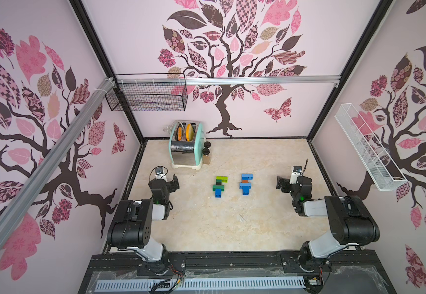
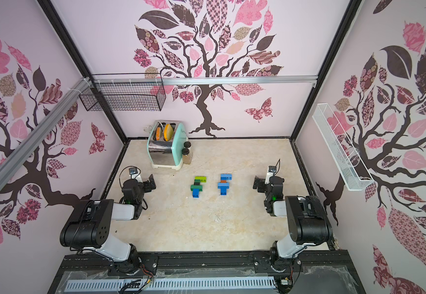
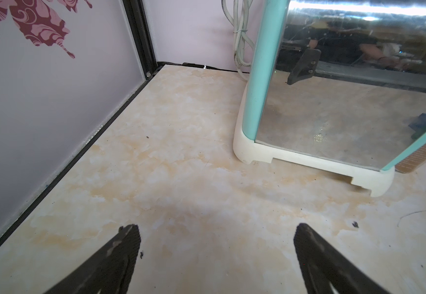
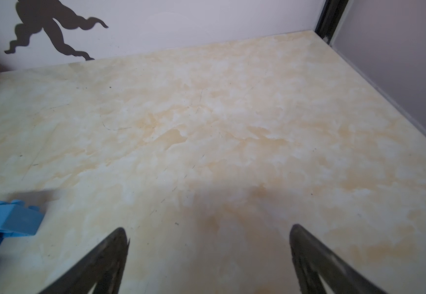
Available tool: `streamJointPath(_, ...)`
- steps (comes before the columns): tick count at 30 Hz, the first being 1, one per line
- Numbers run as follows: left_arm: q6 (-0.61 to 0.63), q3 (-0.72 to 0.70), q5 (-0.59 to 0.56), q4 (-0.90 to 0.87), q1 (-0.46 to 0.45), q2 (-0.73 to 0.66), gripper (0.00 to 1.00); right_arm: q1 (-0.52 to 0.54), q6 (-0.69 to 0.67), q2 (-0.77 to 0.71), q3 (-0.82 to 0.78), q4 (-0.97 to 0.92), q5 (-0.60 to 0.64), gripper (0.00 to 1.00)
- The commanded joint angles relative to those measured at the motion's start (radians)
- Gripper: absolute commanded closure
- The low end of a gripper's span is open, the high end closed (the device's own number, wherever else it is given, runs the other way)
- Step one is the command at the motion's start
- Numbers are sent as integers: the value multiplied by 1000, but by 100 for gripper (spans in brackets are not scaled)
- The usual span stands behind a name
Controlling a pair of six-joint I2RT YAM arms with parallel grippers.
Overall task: Assemble the letter f with lego
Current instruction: Reset both arms
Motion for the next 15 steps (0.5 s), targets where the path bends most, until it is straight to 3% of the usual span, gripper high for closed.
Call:
streamJointPath(1, 18, 5, -17, 8, -8, -16, 2, 6, -5, -8, 17, 63, 1, 1)
streamJointPath(15, 19, 4, -16, 9, -8, -16, 2, 6, -5, -15, 23, 37, -1, 1)
